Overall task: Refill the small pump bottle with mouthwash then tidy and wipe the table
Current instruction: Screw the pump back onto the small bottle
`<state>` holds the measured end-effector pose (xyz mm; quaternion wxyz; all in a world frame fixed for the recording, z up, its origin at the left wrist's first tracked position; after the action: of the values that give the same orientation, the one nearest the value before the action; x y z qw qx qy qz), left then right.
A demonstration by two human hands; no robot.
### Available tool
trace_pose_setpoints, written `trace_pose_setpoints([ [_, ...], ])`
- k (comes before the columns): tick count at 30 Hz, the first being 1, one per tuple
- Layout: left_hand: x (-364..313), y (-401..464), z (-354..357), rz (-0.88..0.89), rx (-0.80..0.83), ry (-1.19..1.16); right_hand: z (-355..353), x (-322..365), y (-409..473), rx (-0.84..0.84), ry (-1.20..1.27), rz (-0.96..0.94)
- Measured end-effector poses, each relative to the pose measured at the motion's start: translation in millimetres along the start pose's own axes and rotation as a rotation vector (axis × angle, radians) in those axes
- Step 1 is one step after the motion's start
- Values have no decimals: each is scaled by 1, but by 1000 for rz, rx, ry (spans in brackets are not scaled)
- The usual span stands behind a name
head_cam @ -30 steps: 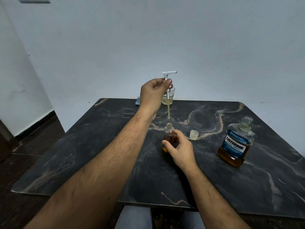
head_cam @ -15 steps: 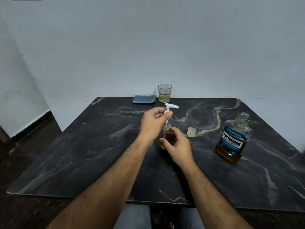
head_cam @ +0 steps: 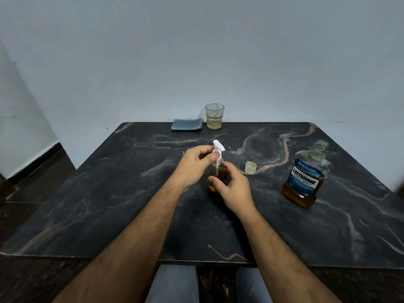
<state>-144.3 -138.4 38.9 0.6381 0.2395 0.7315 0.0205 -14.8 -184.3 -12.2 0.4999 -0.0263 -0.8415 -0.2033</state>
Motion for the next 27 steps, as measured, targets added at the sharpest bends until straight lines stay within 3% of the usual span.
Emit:
trace_pose_setpoints([
  [7, -1, 0, -7, 29, -98, -118, 0, -1, 0, -1, 34, 28],
  [12, -2, -5, 8, 1, 36, -153, 0, -1, 0, -13, 30, 37],
  [15, -4, -4, 15, -18, 37, -95, 2, -2, 0, -1, 20, 39],
  [18, -3, 0, 17, 4, -17, 3, 2, -1, 0, 11, 25, 27],
  [23, 5, -2, -9, 22, -251, 76, 0, 1, -1, -5, 16, 24],
  [27, 10, -7, -15, 38, -215, 62, -1, 1, -2, -2, 25, 36],
])
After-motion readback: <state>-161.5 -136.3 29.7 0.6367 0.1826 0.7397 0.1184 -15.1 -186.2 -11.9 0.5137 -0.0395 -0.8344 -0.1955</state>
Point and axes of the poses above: each hand's wrist, its own y-axis towards the middle knuckle, its own z-axis out of the palm, x = y × z, the point moved 8 cm from there along y, towards the middle knuckle, and after that the axes turned 7 degrees about z, right-handed, at the moved point
